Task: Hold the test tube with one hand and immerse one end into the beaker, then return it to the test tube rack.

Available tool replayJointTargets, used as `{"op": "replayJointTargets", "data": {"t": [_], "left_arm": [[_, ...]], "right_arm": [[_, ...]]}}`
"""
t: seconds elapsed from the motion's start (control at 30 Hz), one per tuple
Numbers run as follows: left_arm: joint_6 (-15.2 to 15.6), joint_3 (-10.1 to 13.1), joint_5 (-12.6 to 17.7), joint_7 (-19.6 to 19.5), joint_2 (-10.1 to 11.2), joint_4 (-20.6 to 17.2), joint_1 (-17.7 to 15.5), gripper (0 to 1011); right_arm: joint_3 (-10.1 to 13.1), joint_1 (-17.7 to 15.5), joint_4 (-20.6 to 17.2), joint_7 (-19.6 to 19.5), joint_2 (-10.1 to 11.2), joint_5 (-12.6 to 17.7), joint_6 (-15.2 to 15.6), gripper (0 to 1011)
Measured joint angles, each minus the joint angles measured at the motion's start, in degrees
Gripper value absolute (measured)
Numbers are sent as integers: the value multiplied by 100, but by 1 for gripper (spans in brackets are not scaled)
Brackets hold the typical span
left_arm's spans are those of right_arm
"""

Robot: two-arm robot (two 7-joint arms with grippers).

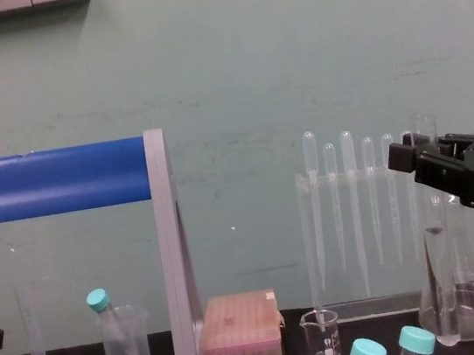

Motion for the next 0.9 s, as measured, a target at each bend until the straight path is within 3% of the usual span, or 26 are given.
{"op": "replayJointTargets", "data": {"t": [0.9], "left_arm": [[0,0,0,0,0,0,0,1000]], "right_arm": [[4,-4,-10,3,8,19,4,242]]}}
